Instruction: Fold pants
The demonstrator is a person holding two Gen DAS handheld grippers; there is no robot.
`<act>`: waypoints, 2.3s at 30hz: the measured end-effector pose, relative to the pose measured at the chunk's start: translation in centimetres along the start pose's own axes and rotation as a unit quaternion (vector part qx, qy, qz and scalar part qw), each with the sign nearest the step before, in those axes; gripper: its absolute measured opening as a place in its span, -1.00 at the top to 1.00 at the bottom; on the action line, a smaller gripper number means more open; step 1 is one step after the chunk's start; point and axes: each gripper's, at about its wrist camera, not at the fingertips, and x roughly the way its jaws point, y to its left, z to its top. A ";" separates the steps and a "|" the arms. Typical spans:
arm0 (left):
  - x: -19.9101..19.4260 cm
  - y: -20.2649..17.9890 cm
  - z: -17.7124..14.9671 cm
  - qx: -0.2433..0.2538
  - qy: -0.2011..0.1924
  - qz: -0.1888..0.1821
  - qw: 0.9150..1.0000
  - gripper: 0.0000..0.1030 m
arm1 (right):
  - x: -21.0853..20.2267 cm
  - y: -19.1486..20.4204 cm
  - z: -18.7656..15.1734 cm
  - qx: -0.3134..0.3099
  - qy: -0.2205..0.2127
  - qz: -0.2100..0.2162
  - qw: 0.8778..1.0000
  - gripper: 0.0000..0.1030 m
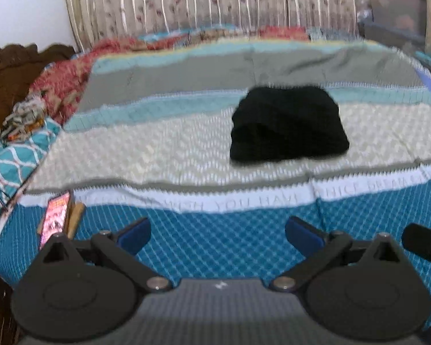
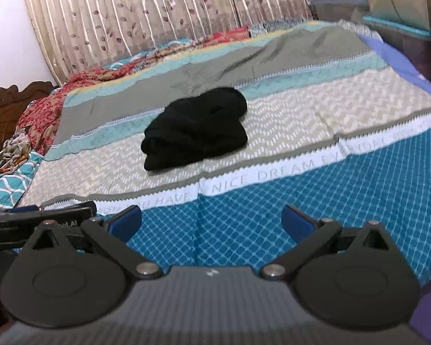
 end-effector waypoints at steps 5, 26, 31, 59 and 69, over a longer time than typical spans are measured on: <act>1.1 0.3 -0.7 -0.001 0.036 -0.010 0.999 -1.00 | 1.2 0.0 -0.3 0.008 0.035 0.005 0.999 -1.00; 2.3 0.4 -0.7 -0.018 0.087 -0.040 0.995 -1.00 | 1.7 -0.4 -0.4 0.004 0.066 0.008 0.998 -1.00; 2.2 0.2 -0.8 -0.015 0.089 -0.036 0.995 -1.00 | 1.7 -0.6 -0.4 0.006 0.069 0.009 0.998 -1.00; 2.6 -0.1 -1.6 -0.030 0.108 -0.045 0.993 -1.00 | 0.8 -1.0 -0.5 -0.008 0.073 -0.002 0.997 -1.00; 1.7 -0.6 -1.5 0.004 0.075 -0.072 0.995 -1.00 | -0.8 -0.9 -0.9 -0.001 0.032 -0.017 0.999 -1.00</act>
